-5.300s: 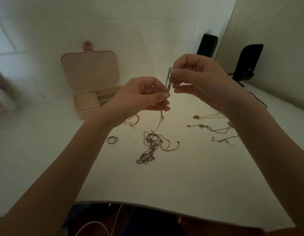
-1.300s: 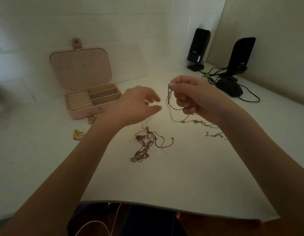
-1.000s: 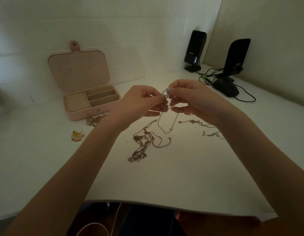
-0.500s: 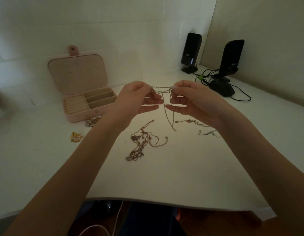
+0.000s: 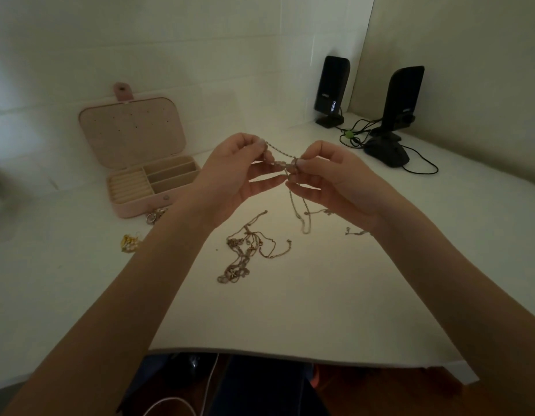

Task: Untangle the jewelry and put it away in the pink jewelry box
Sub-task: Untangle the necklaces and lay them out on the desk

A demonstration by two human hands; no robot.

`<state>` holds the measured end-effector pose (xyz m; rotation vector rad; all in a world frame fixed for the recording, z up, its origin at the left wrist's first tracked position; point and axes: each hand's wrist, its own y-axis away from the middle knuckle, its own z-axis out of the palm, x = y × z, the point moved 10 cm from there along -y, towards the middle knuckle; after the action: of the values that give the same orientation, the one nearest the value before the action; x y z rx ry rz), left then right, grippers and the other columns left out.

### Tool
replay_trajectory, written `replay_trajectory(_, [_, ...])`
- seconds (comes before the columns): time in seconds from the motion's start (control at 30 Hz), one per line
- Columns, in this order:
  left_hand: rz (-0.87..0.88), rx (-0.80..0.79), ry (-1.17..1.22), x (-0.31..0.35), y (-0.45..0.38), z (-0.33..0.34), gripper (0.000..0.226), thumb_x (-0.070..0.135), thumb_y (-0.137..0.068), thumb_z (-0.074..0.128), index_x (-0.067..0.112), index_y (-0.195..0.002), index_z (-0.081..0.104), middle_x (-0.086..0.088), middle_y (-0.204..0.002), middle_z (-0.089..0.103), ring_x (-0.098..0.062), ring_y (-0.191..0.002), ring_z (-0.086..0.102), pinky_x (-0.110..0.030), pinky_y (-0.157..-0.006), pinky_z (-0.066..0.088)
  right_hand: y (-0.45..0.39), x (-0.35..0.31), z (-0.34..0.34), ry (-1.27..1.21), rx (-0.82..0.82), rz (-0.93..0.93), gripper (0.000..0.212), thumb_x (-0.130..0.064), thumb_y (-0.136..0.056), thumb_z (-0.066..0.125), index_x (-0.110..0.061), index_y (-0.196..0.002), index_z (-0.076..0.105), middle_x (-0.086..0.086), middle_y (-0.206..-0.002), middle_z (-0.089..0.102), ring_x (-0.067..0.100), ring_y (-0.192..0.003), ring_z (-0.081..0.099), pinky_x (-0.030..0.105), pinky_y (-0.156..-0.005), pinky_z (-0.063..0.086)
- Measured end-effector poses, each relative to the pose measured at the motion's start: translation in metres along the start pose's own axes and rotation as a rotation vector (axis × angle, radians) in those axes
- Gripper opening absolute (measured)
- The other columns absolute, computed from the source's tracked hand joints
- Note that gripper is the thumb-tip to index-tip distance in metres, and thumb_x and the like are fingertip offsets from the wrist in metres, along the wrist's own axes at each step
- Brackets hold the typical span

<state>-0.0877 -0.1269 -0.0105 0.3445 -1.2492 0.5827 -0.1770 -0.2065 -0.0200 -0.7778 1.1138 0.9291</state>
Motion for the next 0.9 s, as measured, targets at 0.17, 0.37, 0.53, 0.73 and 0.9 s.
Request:
replay_trajectory(0.17, [0.012,0.019,-0.074,-0.001,-0.001,0.001,0.017,0.009,-0.098,0.042,0.011,-0.082,0.049,0.0,-0.063,0.049,-0.011,-0.059,0.054,-0.031,-0.066,0.056,-0.001,0.003,0.001,-0.127,-0.019,0.024,0.02,0.005,-0.089,0.047,-0.014,-0.09,0.051,0.003,-0.078,0.059,0.012,-0.069,0.054,0.032,-0.076,0.055])
replay_trajectory(0.37, [0.006,-0.024,-0.001,-0.002,-0.001,0.012,0.016,0.008,-0.098,0.041,0.01,-0.084,0.048,0.002,-0.058,0.042,-0.01,-0.055,0.047,-0.029,-0.067,0.055,0.006,0.011,0.02,-0.248,-0.239,0.131,0.022,-0.005,-0.077,0.045,-0.016,-0.096,0.05,-0.002,-0.075,0.049,0.011,-0.063,0.04,0.028,-0.067,0.04])
replay_trajectory(0.53, [0.019,-0.051,0.009,-0.002,-0.002,0.013,0.017,0.01,-0.098,0.042,0.011,-0.083,0.05,0.005,-0.054,0.04,-0.008,-0.051,0.044,-0.027,-0.065,0.054,0.005,0.013,0.022,-0.314,-0.27,0.159,0.031,-0.009,-0.065,0.054,-0.015,-0.095,0.053,-0.001,-0.07,0.044,0.011,-0.063,0.034,0.027,-0.065,0.038])
replay_trajectory(0.73, [0.013,-0.042,0.212,0.001,-0.005,0.005,0.02,0.007,-0.098,0.042,0.008,-0.08,0.05,0.002,-0.054,0.036,-0.006,-0.046,0.039,-0.021,-0.058,0.051,0.002,0.023,0.011,-0.295,-0.206,0.207,0.018,-0.012,-0.079,0.047,-0.016,-0.097,0.052,-0.006,-0.057,0.029,0.011,-0.059,0.017,0.024,-0.06,0.031])
replay_trajectory(0.9, [-0.024,-0.052,0.346,-0.003,-0.01,-0.005,0.026,0.008,-0.099,0.039,0.01,-0.074,0.047,0.005,-0.049,0.034,-0.004,-0.044,0.035,-0.014,-0.041,0.037,0.002,0.032,-0.001,-0.113,-0.147,0.225,0.013,-0.013,-0.09,0.049,-0.015,-0.101,0.056,-0.006,-0.056,0.023,0.011,-0.056,0.015,0.021,-0.052,0.033])
